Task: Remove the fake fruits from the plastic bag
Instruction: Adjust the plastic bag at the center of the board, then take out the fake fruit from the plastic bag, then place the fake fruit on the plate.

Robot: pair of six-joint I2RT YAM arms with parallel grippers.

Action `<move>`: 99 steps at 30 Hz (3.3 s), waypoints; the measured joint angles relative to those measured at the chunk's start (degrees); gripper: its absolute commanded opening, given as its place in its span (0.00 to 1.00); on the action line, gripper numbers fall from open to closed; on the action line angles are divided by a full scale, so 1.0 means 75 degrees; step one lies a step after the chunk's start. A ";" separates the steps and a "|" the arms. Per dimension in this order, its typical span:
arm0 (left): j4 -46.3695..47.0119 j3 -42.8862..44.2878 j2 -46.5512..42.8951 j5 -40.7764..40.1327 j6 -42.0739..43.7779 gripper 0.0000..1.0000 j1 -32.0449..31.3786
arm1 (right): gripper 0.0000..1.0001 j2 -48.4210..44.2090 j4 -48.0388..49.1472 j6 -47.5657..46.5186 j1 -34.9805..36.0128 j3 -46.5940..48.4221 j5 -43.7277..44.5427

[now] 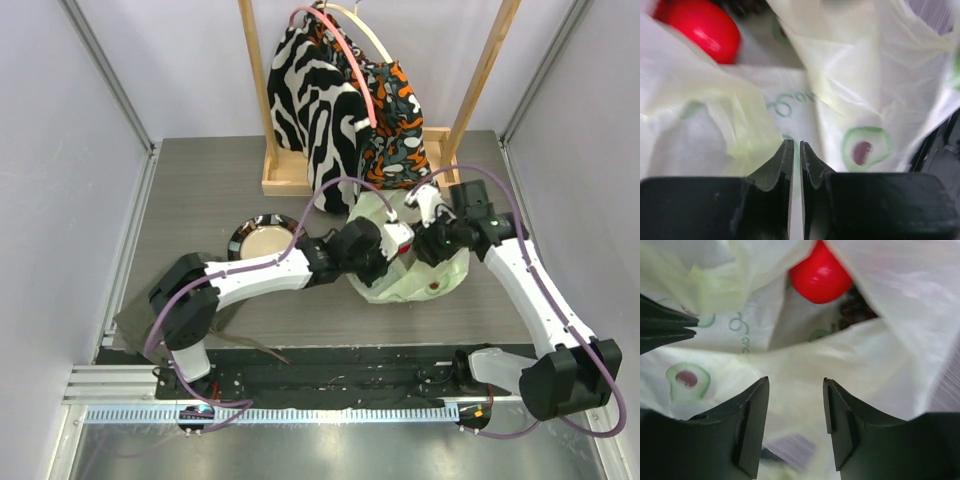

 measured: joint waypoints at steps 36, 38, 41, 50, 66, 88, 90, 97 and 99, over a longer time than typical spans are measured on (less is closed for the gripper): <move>-0.2833 0.0676 -0.2060 -0.0291 -0.0921 0.70 0.1743 | 0.75 0.3273 0.1810 0.2702 0.0469 0.0586 0.0691; -0.2894 0.0667 -0.2098 -0.0286 -0.0901 0.69 0.1760 | 0.75 0.3529 0.1941 0.2879 0.0466 0.0775 0.0664; -0.2943 0.0615 -0.2098 -0.0251 -0.0880 0.69 0.1830 | 0.75 0.3902 0.2127 0.3101 0.0463 0.1032 0.0609; -0.3010 0.0449 -0.2127 -0.0184 -0.0793 0.68 0.2034 | 0.75 0.4669 0.2349 0.3509 0.0469 0.1425 0.0376; -0.3002 0.0312 -0.2369 -0.0169 -0.0548 0.67 0.2393 | 0.21 0.2261 0.1475 0.3153 0.0495 0.0536 0.1087; -0.3246 0.0866 -0.4083 -0.0898 -0.0522 0.71 0.5764 | 0.22 0.1303 0.1894 0.1641 0.3791 0.2949 0.0117; -0.3316 0.0866 -0.4403 -0.0921 -0.0737 0.71 0.6397 | 0.22 0.1786 0.2259 0.1617 0.4179 0.3016 0.0003; -0.3570 0.0466 -0.5356 -0.0810 -0.1212 0.72 0.7994 | 0.20 0.4613 0.2856 0.2192 0.4660 0.4517 -0.0673; -0.3628 0.0268 -0.5732 -0.0711 -0.1279 0.72 0.8160 | 0.20 0.5598 0.2876 0.2538 0.4648 0.5403 -0.0737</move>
